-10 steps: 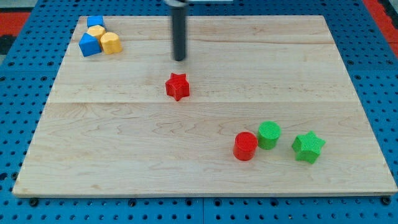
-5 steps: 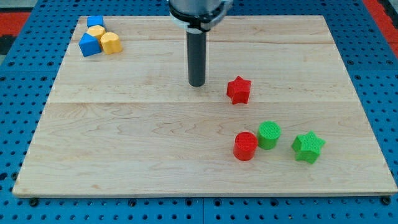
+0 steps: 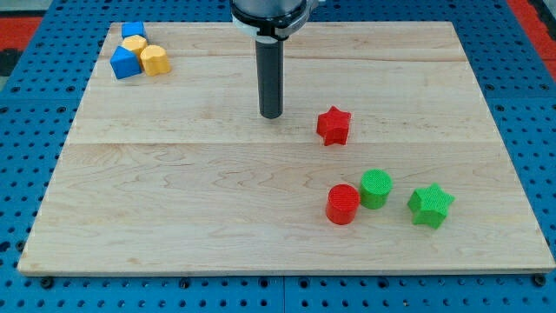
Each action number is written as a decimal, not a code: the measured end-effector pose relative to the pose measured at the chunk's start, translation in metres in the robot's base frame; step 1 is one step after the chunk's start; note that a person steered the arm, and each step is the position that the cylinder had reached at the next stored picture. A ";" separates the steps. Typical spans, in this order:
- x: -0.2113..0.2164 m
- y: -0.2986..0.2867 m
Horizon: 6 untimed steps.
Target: Move the red star towards the center right
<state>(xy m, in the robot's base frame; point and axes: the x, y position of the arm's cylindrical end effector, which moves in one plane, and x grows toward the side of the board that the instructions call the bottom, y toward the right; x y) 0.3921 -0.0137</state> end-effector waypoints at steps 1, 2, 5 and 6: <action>0.008 0.059; 0.010 0.095; 0.031 0.172; 0.037 0.198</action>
